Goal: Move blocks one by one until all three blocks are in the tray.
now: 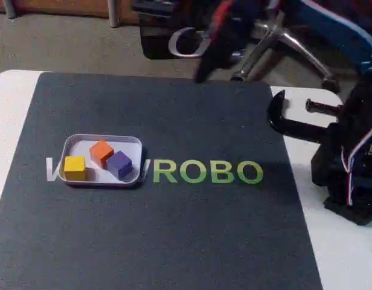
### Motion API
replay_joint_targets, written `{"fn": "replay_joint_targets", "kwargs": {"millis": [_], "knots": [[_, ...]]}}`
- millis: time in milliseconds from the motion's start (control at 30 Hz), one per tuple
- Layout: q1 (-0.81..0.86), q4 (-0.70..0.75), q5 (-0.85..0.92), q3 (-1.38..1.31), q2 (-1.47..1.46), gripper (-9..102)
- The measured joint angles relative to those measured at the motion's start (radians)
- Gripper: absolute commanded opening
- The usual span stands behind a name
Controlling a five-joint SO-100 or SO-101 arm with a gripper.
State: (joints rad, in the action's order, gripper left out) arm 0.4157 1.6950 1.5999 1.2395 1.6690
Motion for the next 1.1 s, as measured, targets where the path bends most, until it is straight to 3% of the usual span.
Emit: {"fn": "replay_joint_targets", "kwargs": {"millis": [233, 733, 1100], "knots": [[0.002, -0.084, 0.133, 0.453, 0.403, -8], [0.011, -0.532, 0.29, 1.331, 1.017, -8], [-0.084, -0.561, 0.29, 1.703, 1.482, -8]]}}
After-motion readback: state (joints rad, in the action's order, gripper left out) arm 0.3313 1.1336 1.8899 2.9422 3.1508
